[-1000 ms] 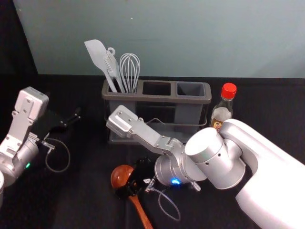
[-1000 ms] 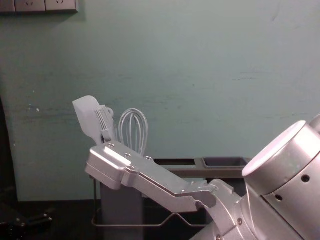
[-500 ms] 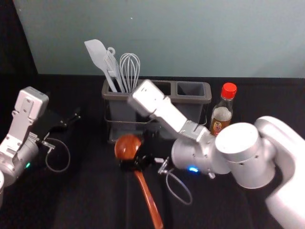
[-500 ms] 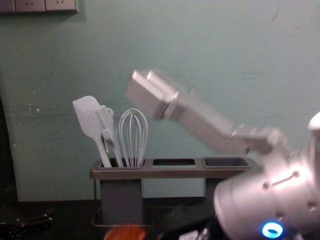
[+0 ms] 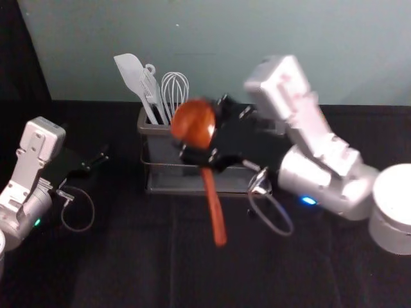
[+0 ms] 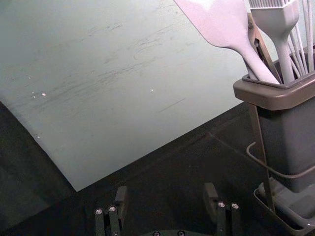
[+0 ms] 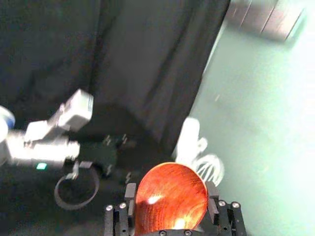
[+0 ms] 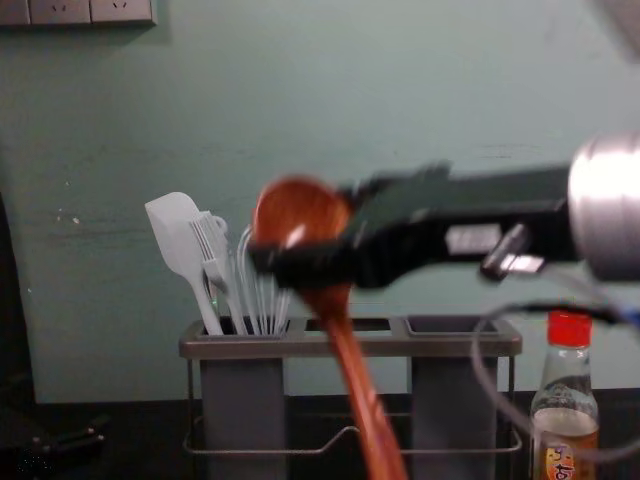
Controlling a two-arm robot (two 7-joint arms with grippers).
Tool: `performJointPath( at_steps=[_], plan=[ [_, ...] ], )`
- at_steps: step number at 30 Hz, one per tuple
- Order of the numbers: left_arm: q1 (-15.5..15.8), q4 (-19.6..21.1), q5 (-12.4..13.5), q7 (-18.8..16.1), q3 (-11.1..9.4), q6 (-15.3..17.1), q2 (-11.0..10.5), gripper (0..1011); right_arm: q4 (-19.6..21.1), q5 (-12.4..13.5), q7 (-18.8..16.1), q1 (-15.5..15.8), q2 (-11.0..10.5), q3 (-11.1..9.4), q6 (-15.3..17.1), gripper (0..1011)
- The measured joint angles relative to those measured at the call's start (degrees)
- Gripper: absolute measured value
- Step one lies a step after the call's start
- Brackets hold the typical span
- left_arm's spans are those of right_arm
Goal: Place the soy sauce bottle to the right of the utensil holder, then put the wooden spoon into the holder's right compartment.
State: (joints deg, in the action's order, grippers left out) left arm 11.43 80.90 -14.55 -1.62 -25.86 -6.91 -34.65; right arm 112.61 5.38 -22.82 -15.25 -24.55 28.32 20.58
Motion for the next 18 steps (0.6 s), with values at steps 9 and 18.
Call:
performJointPath(
  at_steps=[9, 18],
  plan=[
    [0.00, 0.00, 0.00, 0.00, 0.00, 0.00, 0.00, 1005, 3.54, 1.27, -0.74, 2.67, -3.49, -6.38, -14.11, 856],
    [0.00, 0.00, 0.00, 0.00, 0.00, 0.00, 0.00, 1005, -0.76, 7.00, -5.51, -0.33, -6.06, -11.13, -25.84, 856]
  ],
)
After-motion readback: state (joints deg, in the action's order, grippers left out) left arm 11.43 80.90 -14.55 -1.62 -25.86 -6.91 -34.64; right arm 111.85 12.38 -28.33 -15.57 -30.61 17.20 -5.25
